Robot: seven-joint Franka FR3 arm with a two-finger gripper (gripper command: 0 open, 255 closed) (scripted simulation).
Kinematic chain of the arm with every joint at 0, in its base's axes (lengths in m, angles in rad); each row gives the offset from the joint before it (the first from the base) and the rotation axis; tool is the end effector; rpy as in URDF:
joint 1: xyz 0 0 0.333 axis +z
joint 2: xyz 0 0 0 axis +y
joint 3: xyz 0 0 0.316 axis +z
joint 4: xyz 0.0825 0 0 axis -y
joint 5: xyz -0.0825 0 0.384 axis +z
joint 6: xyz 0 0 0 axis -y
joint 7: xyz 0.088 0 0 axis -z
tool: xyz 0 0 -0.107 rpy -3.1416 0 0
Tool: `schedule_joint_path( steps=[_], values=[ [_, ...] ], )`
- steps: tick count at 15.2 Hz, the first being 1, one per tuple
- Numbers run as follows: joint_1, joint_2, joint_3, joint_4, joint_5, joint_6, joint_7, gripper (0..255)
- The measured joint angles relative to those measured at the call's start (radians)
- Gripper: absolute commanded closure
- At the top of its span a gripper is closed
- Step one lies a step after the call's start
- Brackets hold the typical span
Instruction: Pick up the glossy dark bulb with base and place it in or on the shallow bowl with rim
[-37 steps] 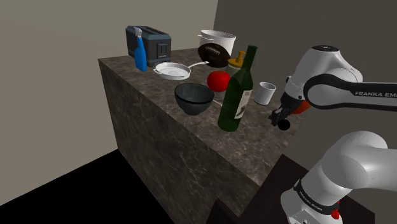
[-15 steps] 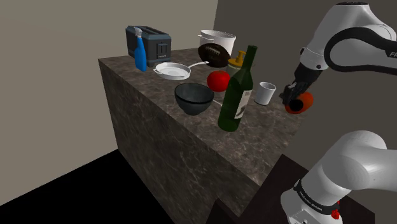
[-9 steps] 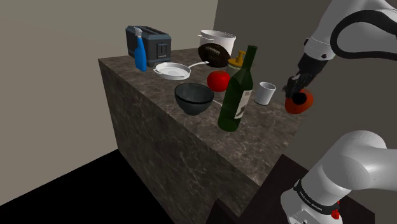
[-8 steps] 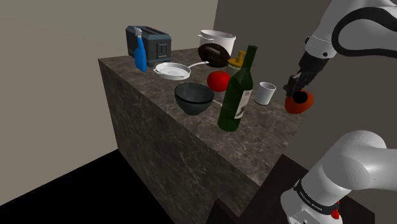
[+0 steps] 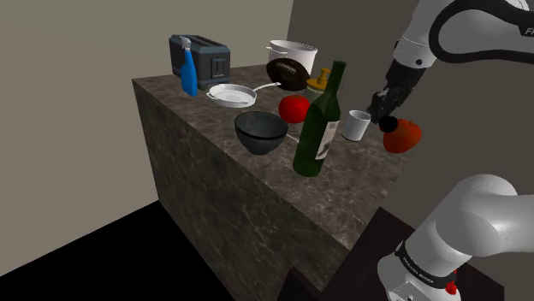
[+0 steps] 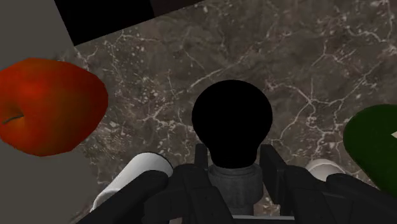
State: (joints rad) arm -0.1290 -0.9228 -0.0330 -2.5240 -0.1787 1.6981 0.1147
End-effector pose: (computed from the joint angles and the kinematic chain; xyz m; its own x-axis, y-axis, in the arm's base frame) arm 0.2757 -0.0646 0.5632 0.9646 -0.2389 0.1118 -0.2533 -0.9572 0.1399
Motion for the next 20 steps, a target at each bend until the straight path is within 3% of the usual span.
schedule_joint_path(
  steps=[11, 20],
  values=[
    [0.051, 0.368, 0.177, 0.254, 0.084, 0.091, 0.2, 255],
    [0.07, 0.682, 0.305, 0.536, 0.064, 0.095, 0.366, 255]
  ],
)
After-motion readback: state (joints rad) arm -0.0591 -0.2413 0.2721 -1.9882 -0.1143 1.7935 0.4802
